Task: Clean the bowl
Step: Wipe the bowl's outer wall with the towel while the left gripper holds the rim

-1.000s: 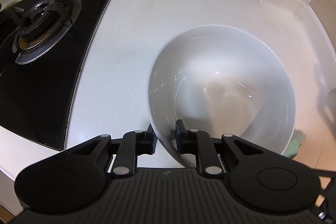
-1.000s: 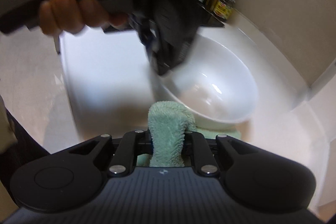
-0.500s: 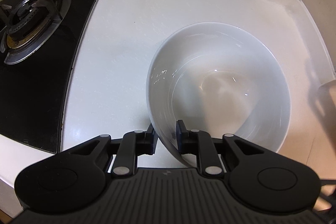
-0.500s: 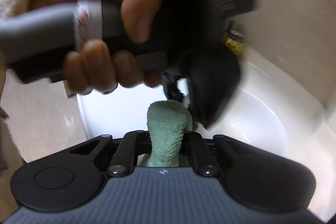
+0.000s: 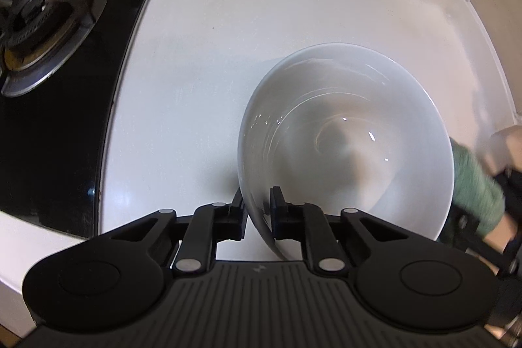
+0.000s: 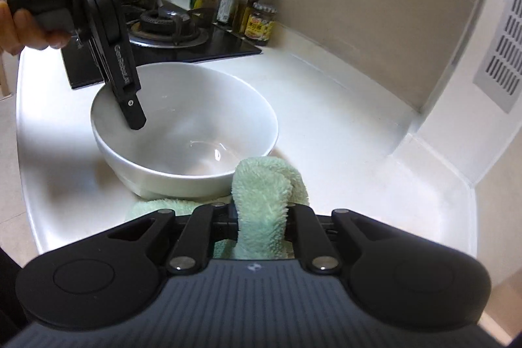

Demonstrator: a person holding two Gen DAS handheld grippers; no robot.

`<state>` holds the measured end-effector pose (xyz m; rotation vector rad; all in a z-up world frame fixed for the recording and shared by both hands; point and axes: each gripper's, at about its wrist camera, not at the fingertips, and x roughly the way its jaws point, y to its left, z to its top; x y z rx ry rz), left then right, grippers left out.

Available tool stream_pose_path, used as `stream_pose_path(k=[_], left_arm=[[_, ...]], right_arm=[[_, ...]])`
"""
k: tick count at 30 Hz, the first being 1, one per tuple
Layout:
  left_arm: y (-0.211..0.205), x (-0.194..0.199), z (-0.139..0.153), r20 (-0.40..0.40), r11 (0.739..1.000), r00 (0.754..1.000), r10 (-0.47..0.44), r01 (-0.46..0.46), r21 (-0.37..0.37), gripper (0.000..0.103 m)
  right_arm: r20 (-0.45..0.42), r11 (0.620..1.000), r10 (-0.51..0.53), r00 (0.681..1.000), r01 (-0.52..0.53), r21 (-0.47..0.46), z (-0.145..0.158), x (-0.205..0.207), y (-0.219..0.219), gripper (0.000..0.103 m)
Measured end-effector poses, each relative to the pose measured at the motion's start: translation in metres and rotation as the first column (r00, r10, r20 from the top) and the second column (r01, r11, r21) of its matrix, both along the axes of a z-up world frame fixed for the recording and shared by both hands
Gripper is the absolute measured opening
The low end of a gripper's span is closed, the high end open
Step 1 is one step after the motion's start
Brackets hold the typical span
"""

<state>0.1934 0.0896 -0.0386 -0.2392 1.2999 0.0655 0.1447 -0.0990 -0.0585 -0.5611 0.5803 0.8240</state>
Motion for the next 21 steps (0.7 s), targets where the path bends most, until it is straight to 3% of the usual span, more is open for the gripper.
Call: stream_pose_path(k=[7, 13, 19, 21], left_arm=[[-0.002, -0.007, 0.0, -0.025, 0.998, 0.998, 0.064, -0.064, -0.024, 0.012], [0.01, -0.002, 0.001, -0.1, 0.992, 0.992, 0.077, -0.086, -0.09, 0.013], [0.018, 0.001, 0.026, -0.042, 0.997, 0.997, 0.065, -0.067, -0.048, 0.011], [0.019, 0.0, 0.028, -0.028, 0.997, 0.997, 0.068, -0.069, -0.043, 0.005]], right_arm=[[-0.064, 0.998, -0.064, 0.996, 0.066, 0.022, 0.009, -0.052, 0.022, 0.009], [-0.088, 0.997, -0.054, 0.995, 0.059, 0.052, 0.013, -0.071, 0.034, 0.009], [-0.075, 0.992, -0.11, 0.991, 0.114, 0.046, 0.017, -0.058, 0.018, 0.009], [-0.066, 0.992, -0.118, 0.991, 0.12, 0.035, 0.018, -0.056, 0.015, 0.009]])
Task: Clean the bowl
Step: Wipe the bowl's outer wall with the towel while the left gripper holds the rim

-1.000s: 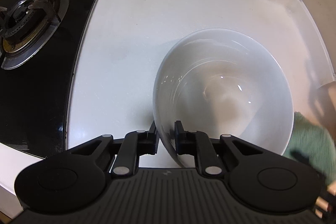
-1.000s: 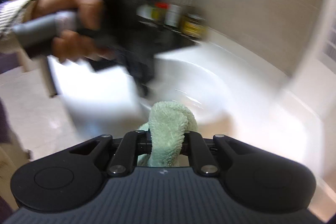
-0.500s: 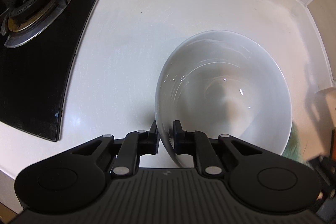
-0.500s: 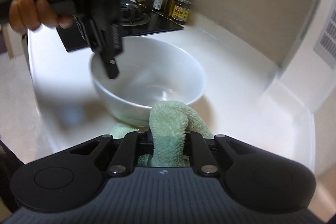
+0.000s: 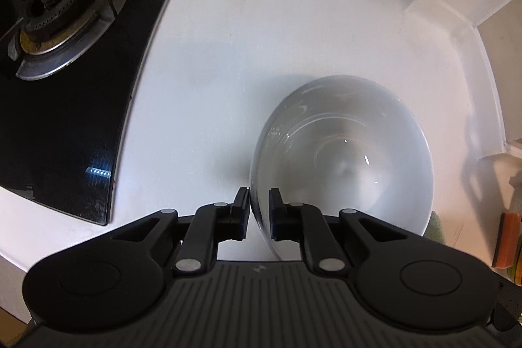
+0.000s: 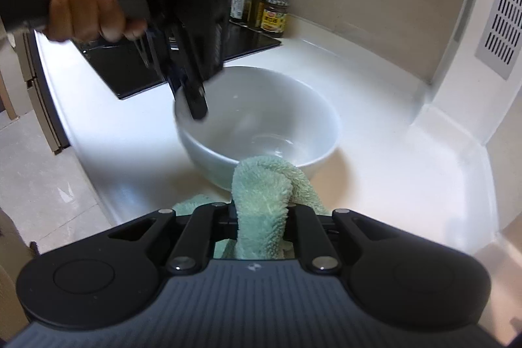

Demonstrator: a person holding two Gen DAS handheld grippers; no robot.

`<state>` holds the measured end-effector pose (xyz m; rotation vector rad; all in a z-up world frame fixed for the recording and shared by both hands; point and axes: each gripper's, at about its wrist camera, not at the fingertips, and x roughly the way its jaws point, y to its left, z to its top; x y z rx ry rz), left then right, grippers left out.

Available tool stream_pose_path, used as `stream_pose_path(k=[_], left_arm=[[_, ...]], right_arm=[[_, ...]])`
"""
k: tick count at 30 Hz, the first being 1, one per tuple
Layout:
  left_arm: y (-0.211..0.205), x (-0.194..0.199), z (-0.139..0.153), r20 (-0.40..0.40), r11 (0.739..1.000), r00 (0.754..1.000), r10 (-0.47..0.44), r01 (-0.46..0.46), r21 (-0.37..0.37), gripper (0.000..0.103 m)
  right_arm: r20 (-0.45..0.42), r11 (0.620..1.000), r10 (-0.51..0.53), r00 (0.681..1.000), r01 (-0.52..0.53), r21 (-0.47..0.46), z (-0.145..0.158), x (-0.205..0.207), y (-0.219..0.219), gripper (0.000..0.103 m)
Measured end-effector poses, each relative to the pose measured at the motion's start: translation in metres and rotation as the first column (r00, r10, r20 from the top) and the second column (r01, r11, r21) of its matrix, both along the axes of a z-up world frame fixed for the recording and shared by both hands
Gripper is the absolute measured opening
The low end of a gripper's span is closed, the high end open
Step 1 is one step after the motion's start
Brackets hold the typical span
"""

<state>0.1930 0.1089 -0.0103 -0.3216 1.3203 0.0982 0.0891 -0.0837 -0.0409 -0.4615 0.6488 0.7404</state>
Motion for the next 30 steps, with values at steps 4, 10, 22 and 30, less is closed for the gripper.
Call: stream_pose_path(k=[4, 10, 22, 30], left_arm=[[-0.006, -0.007, 0.002, 0.04, 1.0, 0.999, 0.013, -0.014, 0.013, 0.004], [-0.008, -0.008, -0.003, 0.046, 0.999, 0.999, 0.016, -0.018, 0.03, 0.005], [-0.012, -0.003, -0.005, 0.018, 1.0, 0.999, -0.027, 0.027, -0.015, 0.007], [-0.015, -0.006, -0.005, 0.042, 0.999, 0.998, -0.048, 0.048, 0.0, 0.008]], right_arm=[[0.0, 0.999, 0.007, 1.0, -0.007, -0.032, -0.003, 0.001, 0.006, 0.009], [-0.038, 0.995, 0.092, 0.995, -0.093, -0.033, -0.006, -0.018, 0.027, 0.009], [0.049, 0.969, 0.222, 0.974, -0.226, 0.101, 0.008, -0.021, 0.074, 0.008], [-0.037, 0.993, 0.11, 0.993, -0.109, 0.034, 0.054, -0.006, -0.017, 0.008]])
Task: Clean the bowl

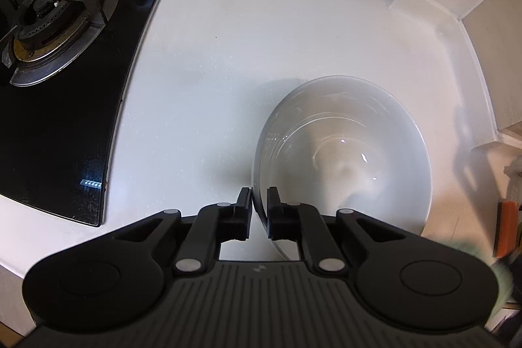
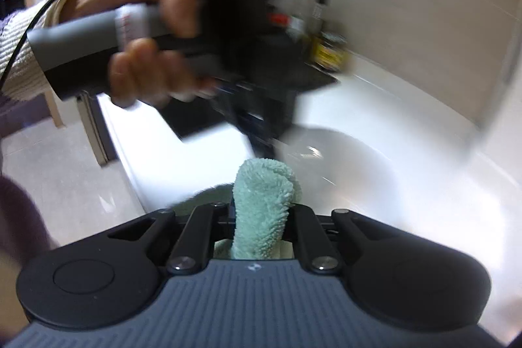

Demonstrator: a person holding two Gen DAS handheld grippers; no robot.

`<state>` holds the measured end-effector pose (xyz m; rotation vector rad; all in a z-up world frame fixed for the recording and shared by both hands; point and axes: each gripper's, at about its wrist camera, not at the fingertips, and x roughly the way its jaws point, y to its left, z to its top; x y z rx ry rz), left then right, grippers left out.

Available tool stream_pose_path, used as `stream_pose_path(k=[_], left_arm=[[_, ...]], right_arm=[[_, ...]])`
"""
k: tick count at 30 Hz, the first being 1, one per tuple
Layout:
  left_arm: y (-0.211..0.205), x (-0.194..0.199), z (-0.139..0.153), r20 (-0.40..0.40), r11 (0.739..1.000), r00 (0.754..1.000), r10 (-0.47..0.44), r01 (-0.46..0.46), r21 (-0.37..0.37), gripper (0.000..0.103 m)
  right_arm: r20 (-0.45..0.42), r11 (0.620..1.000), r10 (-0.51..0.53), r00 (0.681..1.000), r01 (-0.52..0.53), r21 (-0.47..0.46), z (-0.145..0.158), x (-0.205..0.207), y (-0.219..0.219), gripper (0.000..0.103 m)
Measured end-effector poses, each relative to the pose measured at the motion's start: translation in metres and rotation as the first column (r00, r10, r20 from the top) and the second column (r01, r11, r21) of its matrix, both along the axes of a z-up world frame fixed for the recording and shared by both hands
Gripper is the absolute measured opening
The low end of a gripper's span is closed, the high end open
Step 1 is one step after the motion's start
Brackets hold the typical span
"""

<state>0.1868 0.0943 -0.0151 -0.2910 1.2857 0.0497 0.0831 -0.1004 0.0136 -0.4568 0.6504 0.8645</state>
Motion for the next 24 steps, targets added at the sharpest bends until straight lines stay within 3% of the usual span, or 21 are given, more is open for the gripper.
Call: stream_pose_path(k=[3, 8, 10, 12, 15, 17, 20, 24], left_arm=[[-0.002, -0.002, 0.0, 0.013, 1.0, 1.0, -0.008, 0.008, 0.014, 0.008], [-0.008, -0.006, 0.0, 0.037, 0.999, 0.999, -0.02, 0.018, 0.047, 0.008], [-0.009, -0.007, 0.0, 0.046, 0.998, 0.999, -0.021, 0.019, 0.056, 0.008], [-0.009, -0.008, 0.0, 0.053, 0.998, 0.998, -0.018, 0.015, 0.056, 0.008], [-0.009, -0.01, 0.0, 0.064, 0.998, 0.998, -0.014, 0.01, 0.059, 0.008], [-0.011, -0.01, 0.0, 0.07, 0.998, 0.997, -0.016, 0.012, 0.068, 0.008], [-0.012, -0.011, 0.0, 0.074, 0.997, 0.997, -0.016, 0.01, 0.079, 0.008], [-0.012, -0.01, -0.001, 0.082, 0.996, 0.997, 0.002, -0.009, 0.09, 0.005]], right_arm=[[0.088, 0.988, -0.104, 0.991, 0.113, -0.105, 0.017, 0.031, -0.026, 0.008], [0.127, 0.981, -0.133, 0.983, 0.149, -0.126, 0.022, 0.106, -0.02, 0.008], [0.072, 0.989, -0.084, 0.994, 0.092, -0.117, 0.016, 0.141, 0.0, 0.009], [-0.036, 0.997, -0.017, 0.999, 0.014, -0.07, 0.01, 0.167, 0.017, 0.009], [-0.158, 0.991, 0.132, 0.979, -0.132, 0.008, 0.005, 0.188, 0.047, 0.009], [-0.218, 0.979, 0.203, 0.955, -0.201, 0.033, 0.005, 0.198, 0.064, 0.008], [-0.342, 0.955, 0.288, 0.894, -0.295, 0.033, -0.005, 0.22, 0.1, 0.009], [-0.5, 0.949, 0.274, 0.822, -0.316, 0.0, -0.029, 0.239, 0.129, 0.009]])
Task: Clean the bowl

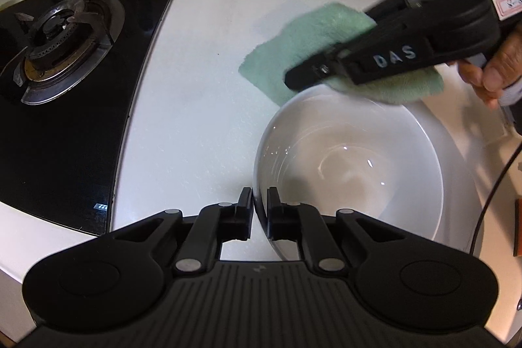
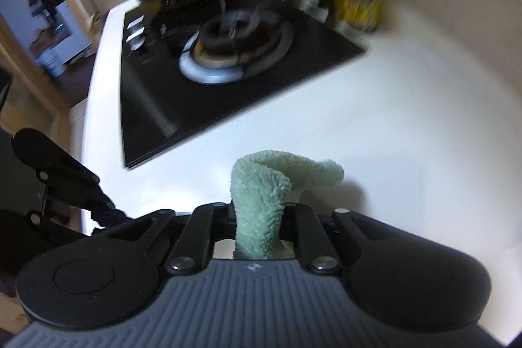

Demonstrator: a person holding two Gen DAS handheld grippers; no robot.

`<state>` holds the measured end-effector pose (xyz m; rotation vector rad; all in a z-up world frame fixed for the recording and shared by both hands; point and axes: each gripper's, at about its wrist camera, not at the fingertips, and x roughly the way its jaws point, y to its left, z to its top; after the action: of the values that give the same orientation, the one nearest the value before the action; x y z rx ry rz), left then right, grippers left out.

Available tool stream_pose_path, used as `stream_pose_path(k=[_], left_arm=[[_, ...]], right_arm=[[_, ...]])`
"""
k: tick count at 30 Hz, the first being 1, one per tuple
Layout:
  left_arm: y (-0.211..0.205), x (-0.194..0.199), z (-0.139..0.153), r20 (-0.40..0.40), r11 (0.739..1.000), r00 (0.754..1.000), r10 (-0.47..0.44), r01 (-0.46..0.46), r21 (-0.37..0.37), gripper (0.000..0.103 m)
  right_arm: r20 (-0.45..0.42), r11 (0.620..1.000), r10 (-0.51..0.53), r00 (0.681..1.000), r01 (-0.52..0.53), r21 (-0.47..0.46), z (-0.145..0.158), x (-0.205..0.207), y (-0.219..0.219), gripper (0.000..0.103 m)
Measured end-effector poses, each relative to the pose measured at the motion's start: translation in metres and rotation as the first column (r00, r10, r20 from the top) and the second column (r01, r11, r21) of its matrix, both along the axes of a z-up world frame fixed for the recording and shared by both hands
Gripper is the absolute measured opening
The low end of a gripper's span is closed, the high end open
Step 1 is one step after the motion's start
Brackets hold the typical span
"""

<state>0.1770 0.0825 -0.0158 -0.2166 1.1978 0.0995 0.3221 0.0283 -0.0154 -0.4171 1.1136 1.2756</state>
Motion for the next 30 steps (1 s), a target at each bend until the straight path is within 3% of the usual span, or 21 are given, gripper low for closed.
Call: stream_pose_path(k=[3, 8, 13, 17, 19, 20, 22, 26, 29, 30], left_arm=[[0.0, 0.002, -0.001, 0.006, 1.0, 1.0, 0.016, -0.016, 0.005, 0.005], [-0.002, 0.004, -0.002, 0.011, 0.999, 1.0, 0.017, -0.018, 0.031, 0.005], [-0.003, 0.004, -0.003, 0.016, 0.999, 1.0, 0.006, -0.006, 0.047, 0.006], [-0.003, 0.004, -0.003, 0.011, 0.999, 1.0, 0.001, -0.001, 0.048, 0.005], [-0.004, 0.004, -0.002, 0.01, 0.999, 1.0, -0.005, 0.005, 0.054, 0.005], [-0.005, 0.003, -0.002, 0.009, 0.998, 1.0, -0.008, 0.007, 0.058, 0.005], [-0.007, 0.003, -0.002, 0.009, 0.998, 1.0, -0.009, 0.008, 0.064, 0.005], [-0.007, 0.002, -0.002, 0.007, 0.998, 1.0, -0.004, 0.004, 0.059, 0.005], [-0.008, 0.002, -0.002, 0.007, 0.998, 1.0, -0.002, 0.002, 0.062, 0.005], [-0.008, 0.002, -0.002, 0.006, 0.998, 1.0, 0.001, -0.001, 0.061, 0.005]], right_arm=[[-0.079, 0.997, -0.071, 0.994, 0.07, -0.015, -0.006, 0.009, -0.018, 0.009], [-0.068, 0.987, -0.152, 0.986, 0.148, -0.054, -0.012, 0.002, -0.056, 0.009], [0.027, 0.971, -0.231, 0.973, 0.232, -0.062, -0.007, -0.034, -0.104, 0.009], [0.139, 0.965, -0.232, 0.963, 0.246, -0.094, -0.004, -0.081, -0.132, 0.013], [0.19, 0.964, -0.217, 0.957, 0.241, -0.111, -0.002, -0.11, -0.141, 0.021], [0.208, 0.965, -0.203, 0.957, 0.231, -0.121, 0.0, -0.12, -0.145, 0.033], [0.303, 0.963, -0.188, 0.934, 0.237, -0.132, 0.013, -0.138, -0.151, 0.034], [0.367, 0.955, -0.242, 0.898, 0.287, -0.074, 0.036, -0.131, -0.162, 0.034], [0.407, 0.969, -0.207, 0.89, 0.243, -0.037, 0.038, -0.126, -0.156, 0.033], [0.399, 0.979, -0.171, 0.901, 0.201, -0.034, 0.034, -0.124, -0.153, 0.028]])
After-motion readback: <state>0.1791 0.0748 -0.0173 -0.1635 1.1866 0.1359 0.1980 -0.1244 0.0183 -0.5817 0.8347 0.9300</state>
